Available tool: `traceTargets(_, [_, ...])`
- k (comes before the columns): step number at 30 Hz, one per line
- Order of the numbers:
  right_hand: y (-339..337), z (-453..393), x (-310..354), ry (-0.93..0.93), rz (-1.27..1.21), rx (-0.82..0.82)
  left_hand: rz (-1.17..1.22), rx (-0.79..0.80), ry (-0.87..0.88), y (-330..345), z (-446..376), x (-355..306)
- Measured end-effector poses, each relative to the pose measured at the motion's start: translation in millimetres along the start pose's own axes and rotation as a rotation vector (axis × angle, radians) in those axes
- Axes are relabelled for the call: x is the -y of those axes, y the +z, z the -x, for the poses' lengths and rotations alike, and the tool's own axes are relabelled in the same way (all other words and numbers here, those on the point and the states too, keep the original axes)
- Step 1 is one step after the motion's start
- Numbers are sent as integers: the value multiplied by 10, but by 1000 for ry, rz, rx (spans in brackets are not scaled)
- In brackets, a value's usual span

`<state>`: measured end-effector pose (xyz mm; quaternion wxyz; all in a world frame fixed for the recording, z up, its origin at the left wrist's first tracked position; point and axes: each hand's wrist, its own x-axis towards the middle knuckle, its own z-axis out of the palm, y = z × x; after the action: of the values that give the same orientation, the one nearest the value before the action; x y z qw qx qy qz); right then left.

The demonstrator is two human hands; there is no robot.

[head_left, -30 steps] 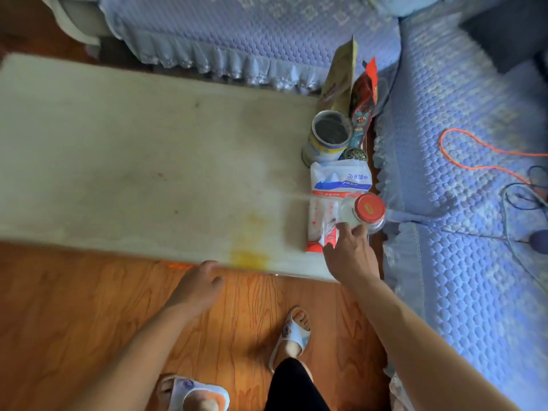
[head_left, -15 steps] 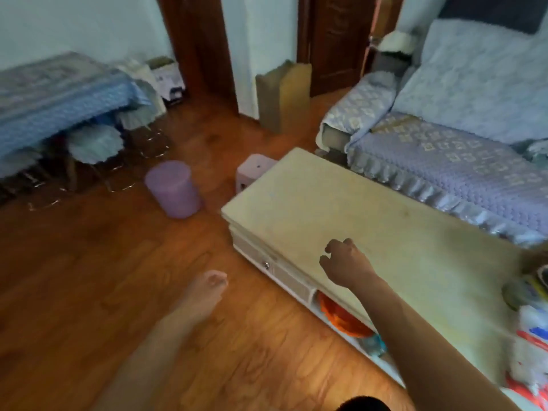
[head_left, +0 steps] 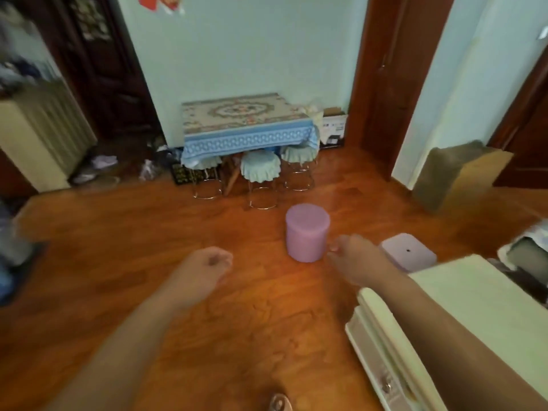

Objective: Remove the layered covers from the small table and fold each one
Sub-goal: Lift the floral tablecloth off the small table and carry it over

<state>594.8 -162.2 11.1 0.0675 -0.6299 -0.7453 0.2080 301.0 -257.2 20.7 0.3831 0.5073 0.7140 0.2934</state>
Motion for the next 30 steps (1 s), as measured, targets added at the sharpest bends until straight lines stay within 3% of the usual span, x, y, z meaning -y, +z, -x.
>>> traceTargets(4, [114,-1156,684,-59,-39,87,7,-168,-128,-861,-598,138])
traceTargets(11, [38,-2700,2187,-294,-73,126,259,-340,-211,-1768,-1562,301])
traceTargets(17, [334,-3856,2908,-301,-135,154,418,-306,-359,-2256,-2685,884])
traceTargets(21, [612,-4713,3318,-247,-124,157,456,-333,-310,-2827,-3782,1211])
traceTargets(30, [651,-6425,3834,-19,-186,66,343,-177,-254,-3793,-5976,1035])
